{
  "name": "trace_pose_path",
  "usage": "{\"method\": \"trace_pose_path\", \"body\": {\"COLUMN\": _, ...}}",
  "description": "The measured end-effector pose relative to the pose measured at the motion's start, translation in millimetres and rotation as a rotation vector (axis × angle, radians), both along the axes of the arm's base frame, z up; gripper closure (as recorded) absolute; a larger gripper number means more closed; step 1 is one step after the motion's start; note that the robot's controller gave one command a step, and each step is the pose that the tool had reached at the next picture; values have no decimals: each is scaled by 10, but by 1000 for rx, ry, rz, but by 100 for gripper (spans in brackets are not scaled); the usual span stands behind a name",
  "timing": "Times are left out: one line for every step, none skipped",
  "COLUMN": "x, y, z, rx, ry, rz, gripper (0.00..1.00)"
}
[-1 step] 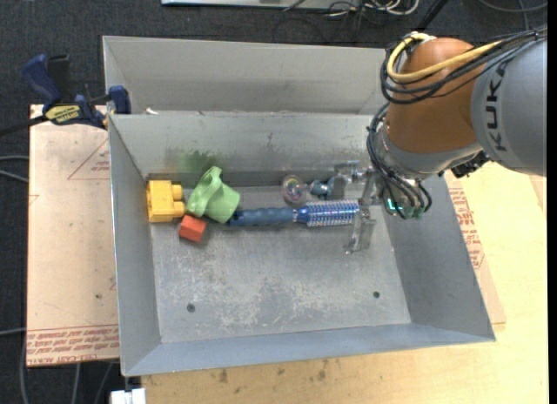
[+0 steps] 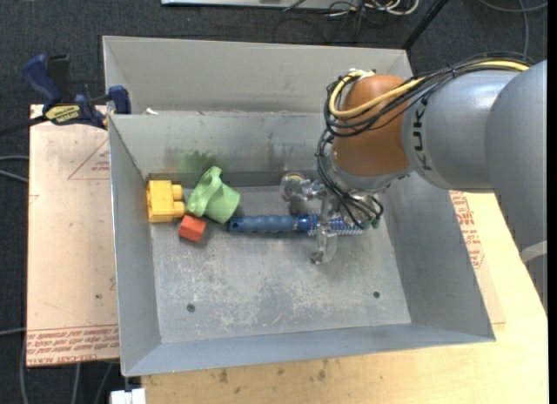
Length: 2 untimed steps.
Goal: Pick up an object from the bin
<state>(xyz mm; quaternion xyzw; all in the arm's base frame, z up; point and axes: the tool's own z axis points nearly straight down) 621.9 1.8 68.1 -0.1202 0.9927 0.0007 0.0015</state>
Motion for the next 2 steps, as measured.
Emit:
{"method": "trace_pose_path", "body": {"x": 0, "y": -5, "z": 25, "rx": 0, "ry": 0, "rz": -1, "gripper": 100}}
{"method": "trace_pose_path", "body": {"x": 187, "y": -29, "z": 1623, "rx": -2, "ry": -8, "rz": -1, "gripper": 100}}
